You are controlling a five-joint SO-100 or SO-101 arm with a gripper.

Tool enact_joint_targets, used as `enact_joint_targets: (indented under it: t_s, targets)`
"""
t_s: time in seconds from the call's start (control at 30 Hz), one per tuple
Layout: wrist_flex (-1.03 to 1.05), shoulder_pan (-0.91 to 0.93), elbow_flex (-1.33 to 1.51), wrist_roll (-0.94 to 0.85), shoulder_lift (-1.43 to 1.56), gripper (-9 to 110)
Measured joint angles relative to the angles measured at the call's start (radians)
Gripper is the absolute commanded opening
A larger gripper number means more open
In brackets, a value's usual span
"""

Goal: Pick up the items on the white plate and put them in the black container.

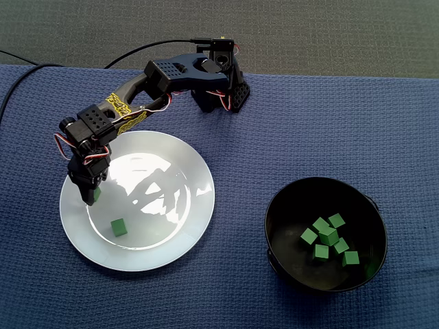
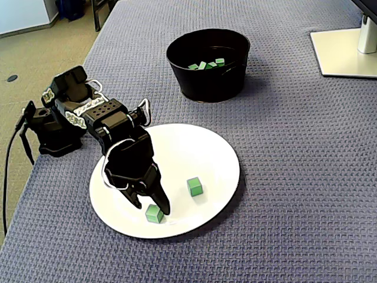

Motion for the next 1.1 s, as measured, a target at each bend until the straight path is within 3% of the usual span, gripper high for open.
enact_joint_targets:
  t_s: [0.37,0.83,1.1]
  targets:
    - [0.000,-0.002,-0.061,-0.031,-0.035,13]
    - [0.000,0.020,-0.132,-0.040,-0.071,0]
    - [0.000,0.020,-0.126,-0.046,-0.063,0]
